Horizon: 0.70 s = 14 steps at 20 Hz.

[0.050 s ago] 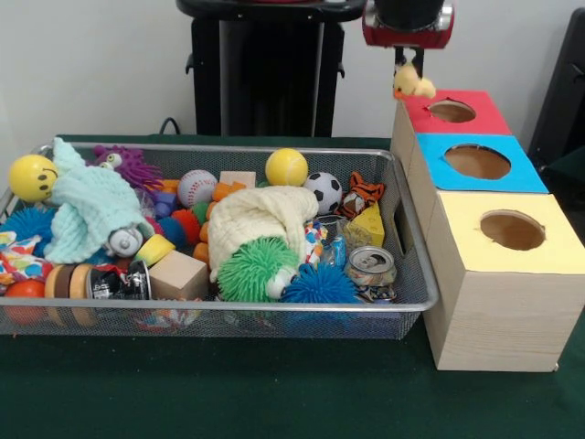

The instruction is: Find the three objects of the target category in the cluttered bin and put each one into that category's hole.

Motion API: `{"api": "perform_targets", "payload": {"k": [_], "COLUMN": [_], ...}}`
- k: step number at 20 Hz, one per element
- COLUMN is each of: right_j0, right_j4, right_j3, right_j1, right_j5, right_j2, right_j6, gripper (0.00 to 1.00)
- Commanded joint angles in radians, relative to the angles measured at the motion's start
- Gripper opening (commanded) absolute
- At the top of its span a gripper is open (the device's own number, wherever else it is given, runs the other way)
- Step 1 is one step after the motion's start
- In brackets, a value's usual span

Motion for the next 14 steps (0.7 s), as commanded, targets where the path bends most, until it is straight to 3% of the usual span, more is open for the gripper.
{"api": "perform_targets", "payload": {"k": [1,6,14], "right_j0": [0.026,0.053,0.074], "right_j4": [-0.022,-0.022,0.062], "right_j3": [-0.020,-0.028,0.028], "right_j1": [-0.079,-0.085,0.006], "right_j5": [0.184,0.184,-0.059], "right_j2": [-0.058,-0.097,-0.068], "right_j6": [0.341,0.353,0.332], "gripper": [0.00,0.00,0.00]}}
